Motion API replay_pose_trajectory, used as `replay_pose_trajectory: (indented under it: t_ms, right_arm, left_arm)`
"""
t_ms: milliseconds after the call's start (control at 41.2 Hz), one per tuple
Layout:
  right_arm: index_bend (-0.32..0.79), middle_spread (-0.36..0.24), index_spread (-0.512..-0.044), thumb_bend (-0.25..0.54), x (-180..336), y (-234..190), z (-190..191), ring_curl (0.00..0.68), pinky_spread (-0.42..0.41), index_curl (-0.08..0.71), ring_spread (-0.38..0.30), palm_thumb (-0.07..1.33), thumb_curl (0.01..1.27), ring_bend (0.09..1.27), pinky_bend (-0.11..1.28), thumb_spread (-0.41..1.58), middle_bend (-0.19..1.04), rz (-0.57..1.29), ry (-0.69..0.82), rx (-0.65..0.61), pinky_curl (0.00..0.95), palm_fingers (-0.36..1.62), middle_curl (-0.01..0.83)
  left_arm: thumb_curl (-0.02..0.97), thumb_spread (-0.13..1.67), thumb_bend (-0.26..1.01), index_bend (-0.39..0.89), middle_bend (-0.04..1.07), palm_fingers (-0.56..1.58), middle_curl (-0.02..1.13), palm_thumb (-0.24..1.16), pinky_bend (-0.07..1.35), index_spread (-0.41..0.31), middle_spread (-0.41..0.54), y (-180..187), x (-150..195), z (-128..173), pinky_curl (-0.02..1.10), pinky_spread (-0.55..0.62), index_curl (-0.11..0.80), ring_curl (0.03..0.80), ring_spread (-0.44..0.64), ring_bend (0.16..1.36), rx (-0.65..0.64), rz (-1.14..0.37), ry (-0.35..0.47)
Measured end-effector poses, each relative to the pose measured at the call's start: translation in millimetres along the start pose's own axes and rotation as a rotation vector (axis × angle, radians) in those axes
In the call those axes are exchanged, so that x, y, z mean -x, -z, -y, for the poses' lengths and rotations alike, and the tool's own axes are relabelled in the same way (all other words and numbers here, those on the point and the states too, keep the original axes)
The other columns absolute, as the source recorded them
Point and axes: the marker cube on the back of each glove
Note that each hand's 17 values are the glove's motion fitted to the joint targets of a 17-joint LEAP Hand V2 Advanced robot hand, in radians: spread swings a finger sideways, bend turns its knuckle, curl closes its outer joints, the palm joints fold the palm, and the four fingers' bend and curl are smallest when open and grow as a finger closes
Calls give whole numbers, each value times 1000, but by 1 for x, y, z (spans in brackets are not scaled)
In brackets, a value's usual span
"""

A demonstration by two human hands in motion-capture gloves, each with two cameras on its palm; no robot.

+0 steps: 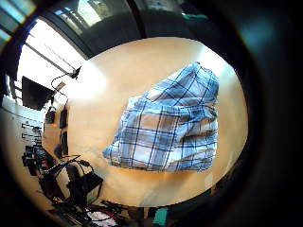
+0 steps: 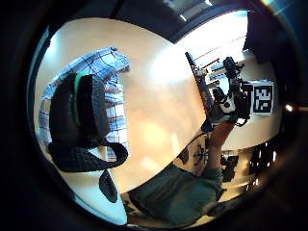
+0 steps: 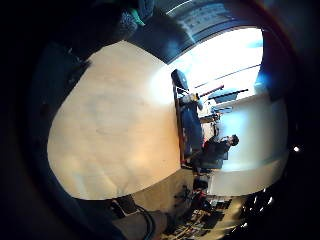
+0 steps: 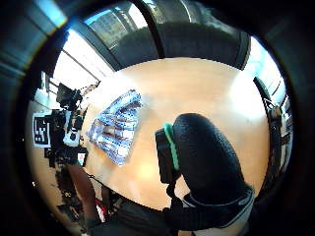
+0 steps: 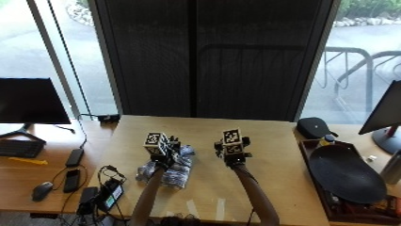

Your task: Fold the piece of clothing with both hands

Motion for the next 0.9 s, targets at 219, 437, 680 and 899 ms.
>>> replay_pose_trajectory:
  t_ms: [219,437,680,899]
  right_arm:
    - [141,9,-325,182,-1,-15,-6,151,252,116,109,294,118,400,636,931,150,37,2,21,240,245,70]
    - [144,11,-372,152,5,-46,-39,189,289,163,131,301,171,426,670,1157,167,120,46,25,282,202,122]
    - [137,6,-379,118,24,-94,-75,214,293,194,139,319,213,435,696,1260,192,141,98,-191,309,202,172]
    - [128,1,-380,89,62,-144,-138,243,291,208,132,339,241,472,685,1296,190,225,159,-81,318,231,215]
  left_arm:
    - [109,983,244,153,187,316,153,313,485,-94,4,-2,18,-11,168,260,120,156,209,412,-7,129,76]
    - [162,1217,207,159,190,289,215,273,508,-109,15,-18,44,-51,206,317,183,195,250,445,5,199,120]
    - [203,1267,139,160,195,282,270,237,504,-113,32,-57,71,-96,231,342,236,223,273,458,66,192,222]
    - [220,1210,32,164,163,197,288,151,526,-105,73,-67,113,-107,258,353,272,241,317,457,73,245,469]
